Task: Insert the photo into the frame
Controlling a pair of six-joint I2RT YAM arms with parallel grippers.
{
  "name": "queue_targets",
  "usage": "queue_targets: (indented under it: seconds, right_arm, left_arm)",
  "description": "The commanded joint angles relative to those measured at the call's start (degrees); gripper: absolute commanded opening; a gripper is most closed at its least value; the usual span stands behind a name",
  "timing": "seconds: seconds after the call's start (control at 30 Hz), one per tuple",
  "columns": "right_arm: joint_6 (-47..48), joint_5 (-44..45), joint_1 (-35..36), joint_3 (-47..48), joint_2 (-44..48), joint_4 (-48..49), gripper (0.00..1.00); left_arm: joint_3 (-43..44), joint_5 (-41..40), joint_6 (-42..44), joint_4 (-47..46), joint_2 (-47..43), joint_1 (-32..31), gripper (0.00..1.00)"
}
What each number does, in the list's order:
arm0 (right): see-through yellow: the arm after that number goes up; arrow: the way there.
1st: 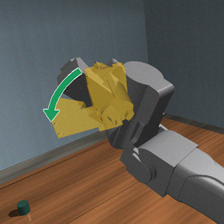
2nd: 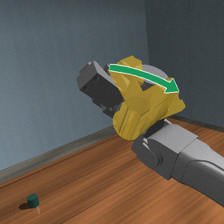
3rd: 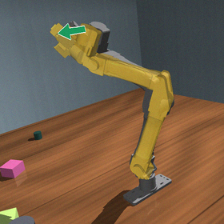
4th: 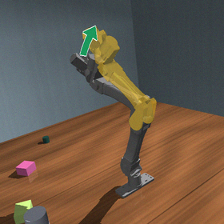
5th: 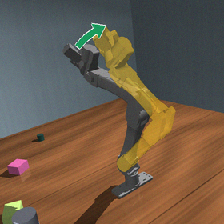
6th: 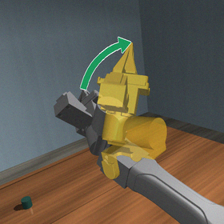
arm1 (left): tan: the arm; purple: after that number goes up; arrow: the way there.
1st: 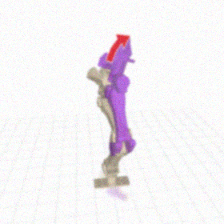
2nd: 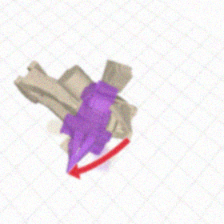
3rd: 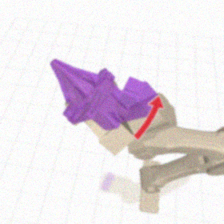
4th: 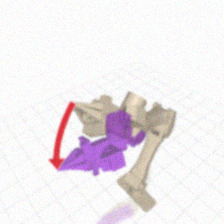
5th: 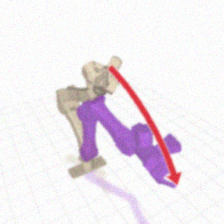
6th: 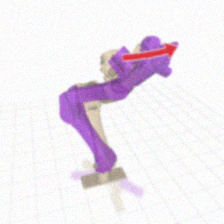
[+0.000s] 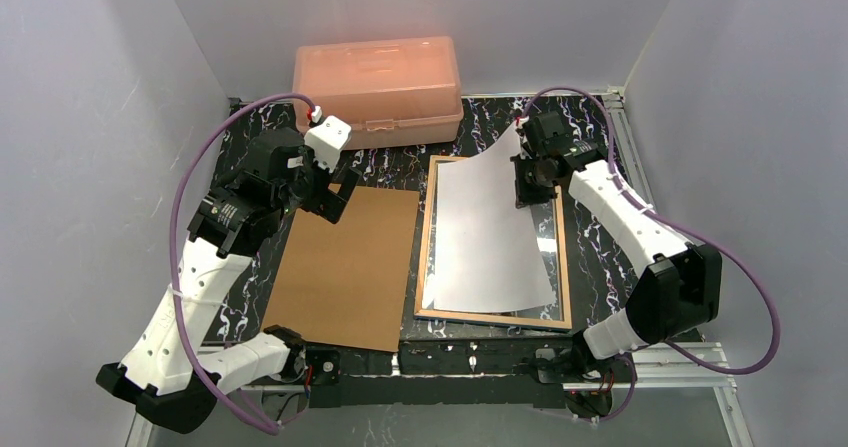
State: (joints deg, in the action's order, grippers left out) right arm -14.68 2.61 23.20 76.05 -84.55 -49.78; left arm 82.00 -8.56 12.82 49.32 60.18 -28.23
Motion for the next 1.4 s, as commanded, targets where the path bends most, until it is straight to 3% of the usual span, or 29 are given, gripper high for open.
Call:
queue_targets:
  seconds: [0.0,0.87,0.97,1.07,1.2,1.37]
  right_arm:
    - [-1.2,-0.5,-0.3,-1.5,0.5,4.4,0.01]
    - [-5.7,3.0,-0.3,-11.0,2.8,12.3,0.02]
    - [-5.4,5.7,-0.3,-11.0,2.4,12.0,0.14]
    - [-5.3,8.6,-0.4,-11.0,2.3,11.9,0.37]
    - [-5.4,11.7,-0.5,-11.1,2.7,11.9,0.84]
    - [-5.0,13.8,-0.5,-11.1,3.9,13.3,0.98]
  left_arm:
    - [0.8,0.3,-0.2,0.3,-1.4,0.3,0.98]
    - [2.0,0.8,0.6,3.2,0.0,0.3,0.99]
    - [2.9,0.6,1.0,4.9,0.9,0.3,0.98]
    - [3.4,-0.3,1.2,6.0,1.6,0.3,0.98]
    - [3.7,0.1,1.2,6.2,1.3,0.3,0.98]
    - [4.1,0.3,1.2,6.7,1.3,0.3,0.98]
